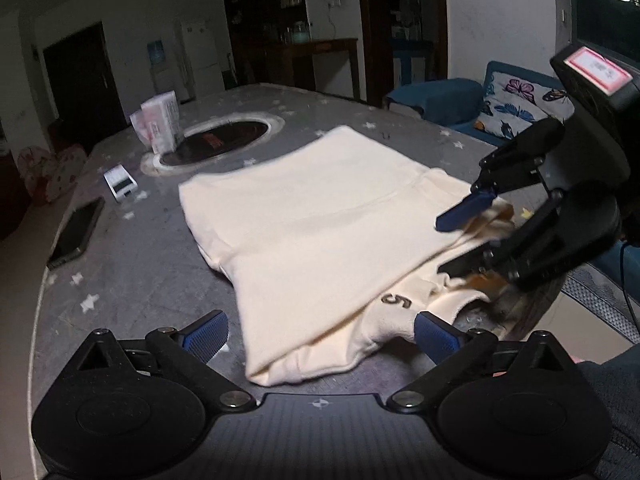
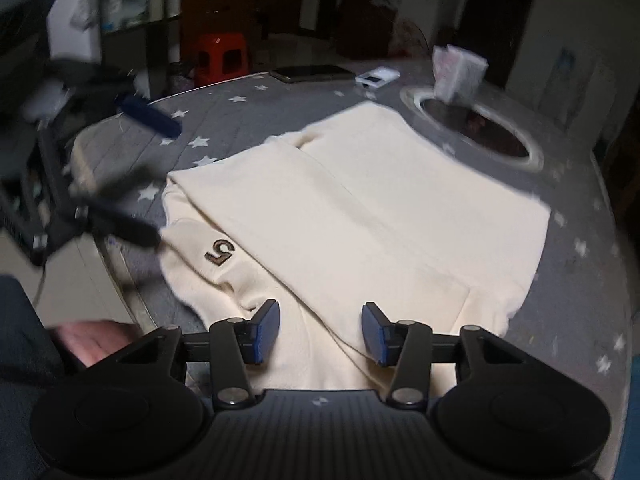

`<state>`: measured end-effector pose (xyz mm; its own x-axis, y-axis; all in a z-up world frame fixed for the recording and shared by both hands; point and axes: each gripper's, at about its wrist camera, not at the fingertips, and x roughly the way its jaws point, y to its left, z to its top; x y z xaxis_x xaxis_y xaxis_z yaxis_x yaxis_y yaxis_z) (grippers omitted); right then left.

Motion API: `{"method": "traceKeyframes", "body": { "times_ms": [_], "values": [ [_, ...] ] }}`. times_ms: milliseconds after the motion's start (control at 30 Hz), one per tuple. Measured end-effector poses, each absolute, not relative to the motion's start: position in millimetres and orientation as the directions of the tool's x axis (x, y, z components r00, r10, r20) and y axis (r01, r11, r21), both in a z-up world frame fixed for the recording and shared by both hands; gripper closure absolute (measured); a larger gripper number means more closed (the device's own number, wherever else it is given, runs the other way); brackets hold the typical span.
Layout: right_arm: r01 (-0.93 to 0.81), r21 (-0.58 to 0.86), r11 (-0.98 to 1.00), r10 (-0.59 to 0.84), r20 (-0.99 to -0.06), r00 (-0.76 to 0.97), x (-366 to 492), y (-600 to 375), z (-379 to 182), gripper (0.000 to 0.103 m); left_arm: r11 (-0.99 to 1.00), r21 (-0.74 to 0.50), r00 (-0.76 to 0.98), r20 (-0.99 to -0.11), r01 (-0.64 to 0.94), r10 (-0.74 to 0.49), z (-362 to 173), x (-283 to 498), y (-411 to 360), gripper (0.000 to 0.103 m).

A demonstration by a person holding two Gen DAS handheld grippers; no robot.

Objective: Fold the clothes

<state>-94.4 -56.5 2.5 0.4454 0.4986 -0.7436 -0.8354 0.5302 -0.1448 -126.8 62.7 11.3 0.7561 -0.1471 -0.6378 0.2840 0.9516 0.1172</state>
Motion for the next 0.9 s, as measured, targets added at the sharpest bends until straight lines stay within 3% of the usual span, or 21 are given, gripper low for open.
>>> {"method": "traceKeyframes", "body": {
  "times_ms": [500,733,900],
  "values": [
    [-0.848,-0.103,0.52,0.516,-0.753,0.408,-88.0,-59.8,14.1,0.062,0.925,0.033,0.709,-0.652,0.379,-0.268,8.7,-105.5,59.9,0.003],
    [-0.849,-0.131,0.513,0.481,-0.775,0.41,-97.6,-86.6,23.9,0.061,0.822,0.148,0.682,-0.647,0.55,-0.34,-1.1,-134.4,46.2,0.004],
    [-0.857,-0.129,0.499,0.467,-0.793,0.391,-108.0,-94.1,16.8,0.061,0.81,0.157,0.674,-0.654,0.566,-0.344,-12.2,-129.6,36.8,0.023]
  ]
}}
